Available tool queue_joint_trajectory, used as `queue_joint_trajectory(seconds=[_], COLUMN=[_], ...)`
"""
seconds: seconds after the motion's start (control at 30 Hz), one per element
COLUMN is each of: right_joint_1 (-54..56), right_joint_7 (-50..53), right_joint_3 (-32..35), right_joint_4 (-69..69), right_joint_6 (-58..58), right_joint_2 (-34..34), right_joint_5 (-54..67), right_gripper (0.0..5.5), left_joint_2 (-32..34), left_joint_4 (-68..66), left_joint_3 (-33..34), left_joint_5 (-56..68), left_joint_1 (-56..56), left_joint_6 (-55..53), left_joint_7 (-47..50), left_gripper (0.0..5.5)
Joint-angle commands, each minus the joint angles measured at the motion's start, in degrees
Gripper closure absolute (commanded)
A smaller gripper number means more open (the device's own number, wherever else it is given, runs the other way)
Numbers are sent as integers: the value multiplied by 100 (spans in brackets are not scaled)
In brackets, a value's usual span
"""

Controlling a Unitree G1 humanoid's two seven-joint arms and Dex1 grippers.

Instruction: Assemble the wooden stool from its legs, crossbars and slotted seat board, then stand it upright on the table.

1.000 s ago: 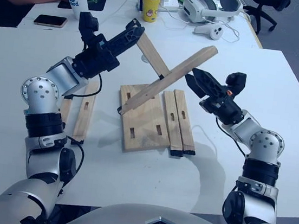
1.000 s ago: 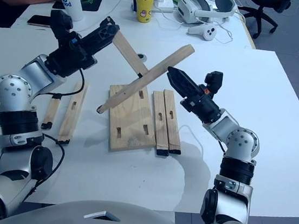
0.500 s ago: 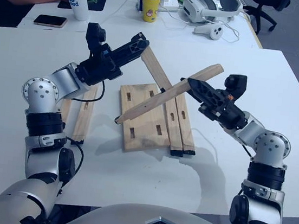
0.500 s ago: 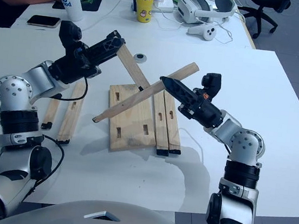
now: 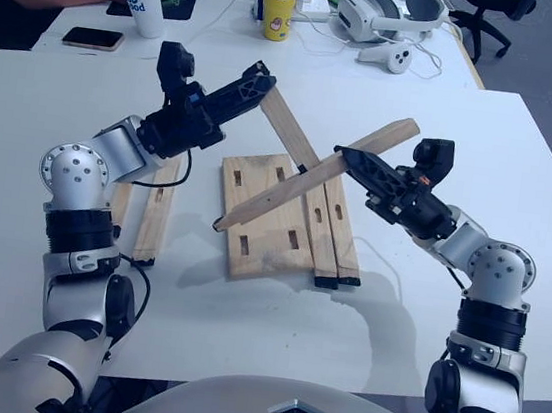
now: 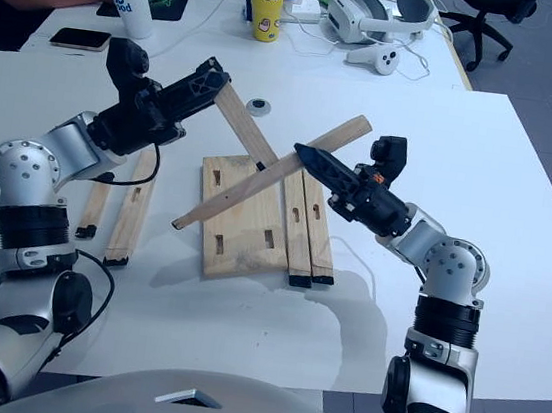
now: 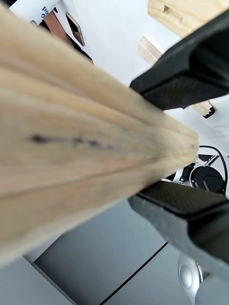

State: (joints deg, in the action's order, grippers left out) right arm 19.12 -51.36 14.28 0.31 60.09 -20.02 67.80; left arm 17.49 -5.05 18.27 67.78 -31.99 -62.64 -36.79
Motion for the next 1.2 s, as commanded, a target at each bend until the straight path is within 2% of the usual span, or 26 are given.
queue_joint_trajectory(seconds=[0.03,0.27,0.4,0.5,0.6,0.7,0.77,0.97,1.07,1.2], right_joint_1=[47,19,-133,-244,19,425,676,863,909,888], right_joint_7=[-131,-262,-497,-735,-941,-1066,-1199,-1411,-1477,-1552], right_joint_3=[13,5,17,288,736,980,999,861,752,680], right_joint_4=[30,127,198,330,920,1557,1976,2471,2350,1861], right_joint_6=[51,31,23,-57,-267,-491,-650,-825,-828,-831], right_joint_2=[-110,-216,-550,-1037,-1711,-2122,-2243,-1974,-1803,-1652], right_joint_5=[48,-26,-199,-358,-551,-734,-897,-1140,-1209,-1165], right_gripper=[344,344,344,344,344,344,344,344,344,344], left_joint_2=[63,217,669,1087,1356,1643,1653,1689,1562,1626], left_joint_4=[5,-436,-678,73,1405,2426,2773,2091,1728,1480], left_joint_3=[181,734,1035,397,-706,-1993,-2610,-4080,-4413,-4681], left_joint_5=[66,452,330,-251,-797,-2057,-2682,-4735,-5607,-6382], left_joint_1=[67,-187,-221,374,1288,1993,2254,2300,2242,2356], left_joint_6=[19,-14,235,337,423,1457,2022,3921,4523,4815], left_joint_7=[182,373,167,-538,-1023,-1478,-1646,-2054,-1710,-1467], left_gripper=[389,287,226,186,149,141,141,141,141,141])
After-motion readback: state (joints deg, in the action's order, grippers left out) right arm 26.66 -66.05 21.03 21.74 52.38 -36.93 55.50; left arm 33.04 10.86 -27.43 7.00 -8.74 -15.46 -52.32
